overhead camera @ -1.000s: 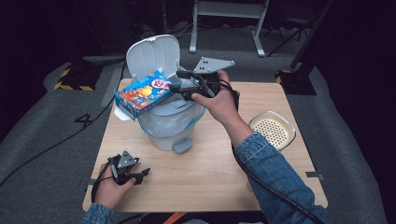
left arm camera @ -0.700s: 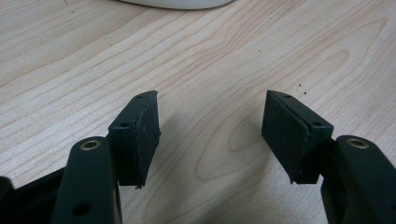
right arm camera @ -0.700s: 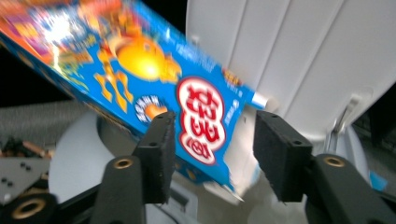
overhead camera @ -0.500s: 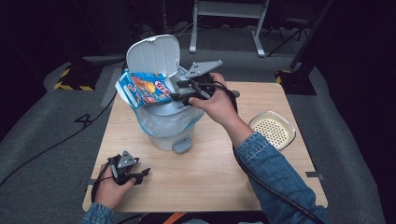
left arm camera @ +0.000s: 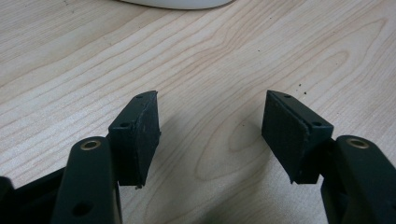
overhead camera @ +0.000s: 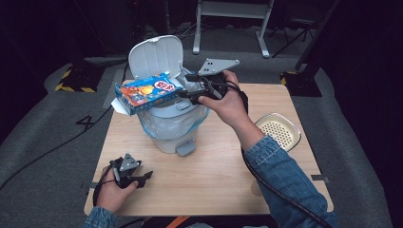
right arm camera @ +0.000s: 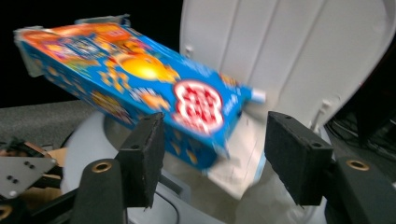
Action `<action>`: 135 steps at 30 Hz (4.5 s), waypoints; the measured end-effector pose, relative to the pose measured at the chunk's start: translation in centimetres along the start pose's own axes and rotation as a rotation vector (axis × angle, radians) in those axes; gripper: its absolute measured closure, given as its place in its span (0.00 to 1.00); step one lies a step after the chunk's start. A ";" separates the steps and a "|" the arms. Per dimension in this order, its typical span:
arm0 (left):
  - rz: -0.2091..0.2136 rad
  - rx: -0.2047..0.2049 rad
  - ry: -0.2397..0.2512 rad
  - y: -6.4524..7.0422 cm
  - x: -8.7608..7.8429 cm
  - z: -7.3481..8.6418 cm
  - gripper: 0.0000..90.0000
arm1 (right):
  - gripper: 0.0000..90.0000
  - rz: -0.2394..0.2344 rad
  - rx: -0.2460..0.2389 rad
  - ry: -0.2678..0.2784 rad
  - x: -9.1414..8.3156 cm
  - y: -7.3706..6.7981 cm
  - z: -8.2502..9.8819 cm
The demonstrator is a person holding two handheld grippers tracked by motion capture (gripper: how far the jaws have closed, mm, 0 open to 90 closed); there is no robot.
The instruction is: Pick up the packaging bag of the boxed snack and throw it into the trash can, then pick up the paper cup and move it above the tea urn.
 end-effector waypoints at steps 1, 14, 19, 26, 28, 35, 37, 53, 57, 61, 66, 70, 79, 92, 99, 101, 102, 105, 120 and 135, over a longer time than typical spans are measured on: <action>0.000 0.000 0.000 0.0 0.0 0.0 0.41 | 0.42 -0.005 -0.009 0.008 -0.1 -0.1 -0.2; 0.000 0.000 0.000 0.0 0.0 0.0 0.41 | 0.42 -0.134 -0.070 0.026 1.5 -4.0 -1.7; 0.001 -0.002 0.002 0.0 0.0 0.0 0.41 | 0.42 -0.194 -0.022 0.007 -0.4 -5.2 -0.9; 0.002 -0.004 0.001 0.0 0.0 0.0 0.41 | 0.37 -0.207 0.000 -0.019 -5.1 -5.8 1.1; 0.002 -0.004 0.001 0.0 0.0 0.0 0.41 | 0.37 -0.203 0.012 -0.031 -6.5 -5.7 2.0; 0.003 -0.006 0.001 0.0 0.0 0.0 0.41 | 0.35 -0.189 0.044 -0.056 -10.2 -5.4 4.4; 0.004 -0.006 0.001 0.0 0.0 0.0 0.41 | 0.34 -0.173 0.049 -0.071 -11.2 -5.2 5.3; 0.006 -0.006 0.001 0.0 0.0 0.0 0.41 | 0.26 -0.069 0.133 -0.172 -17.7 -4.2 12.4; 0.006 -0.006 0.001 0.0 0.0 0.0 0.41 | 0.24 -0.052 0.142 -0.192 -18.9 -4.2 13.6; 0.005 -0.009 0.003 0.0 0.0 0.0 0.41 | 0.23 -0.031 0.160 -0.215 -20.9 -4.3 15.6; 0.005 -0.009 0.003 0.0 0.0 0.0 0.41 | 0.23 -0.010 0.174 -0.239 -22.8 -4.8 17.8; 0.004 -0.009 0.003 0.0 0.0 0.0 0.41 | 0.23 -0.006 0.198 -0.267 -24.0 -5.5 19.8; 0.003 -0.005 0.003 0.0 0.0 0.0 0.41 | 0.20 0.013 0.233 -0.311 -25.7 -7.4 24.2; 0.004 -0.008 0.003 0.0 0.0 0.0 0.41 | 0.20 0.007 0.282 -0.357 -24.5 -8.4 29.7; 0.004 -0.009 0.003 0.0 0.0 0.0 0.41 | 0.19 -0.013 0.300 -0.330 -22.5 -8.6 31.4; 0.003 -0.006 0.003 0.0 0.0 0.0 0.41 | 0.20 -0.024 0.297 -0.325 -21.9 -8.8 31.8; 0.005 -0.010 0.004 0.0 0.1 0.0 0.41 | 0.20 -0.022 0.300 -0.324 -21.7 -8.9 32.1; 0.003 -0.005 0.003 0.0 0.0 0.0 0.41 | 0.20 -0.020 0.302 -0.314 -21.0 -9.0 32.4; 0.004 -0.009 0.004 0.0 0.1 0.0 0.41 | 0.32 0.003 0.310 -0.199 -19.0 -8.8 33.3; 0.003 -0.005 0.003 0.0 0.0 0.0 0.41 | 0.35 0.009 0.262 -0.147 -20.6 -8.3 30.7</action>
Point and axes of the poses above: each handheld gripper's, and its own axes: x roughly forward along the jaws, z roughly out of its underside, y roughly to its right, the point moved 5 cm from there along x, roughly forward along the jaws, and after that the axes turned 1 degree about -y, right-handed, at the moved point
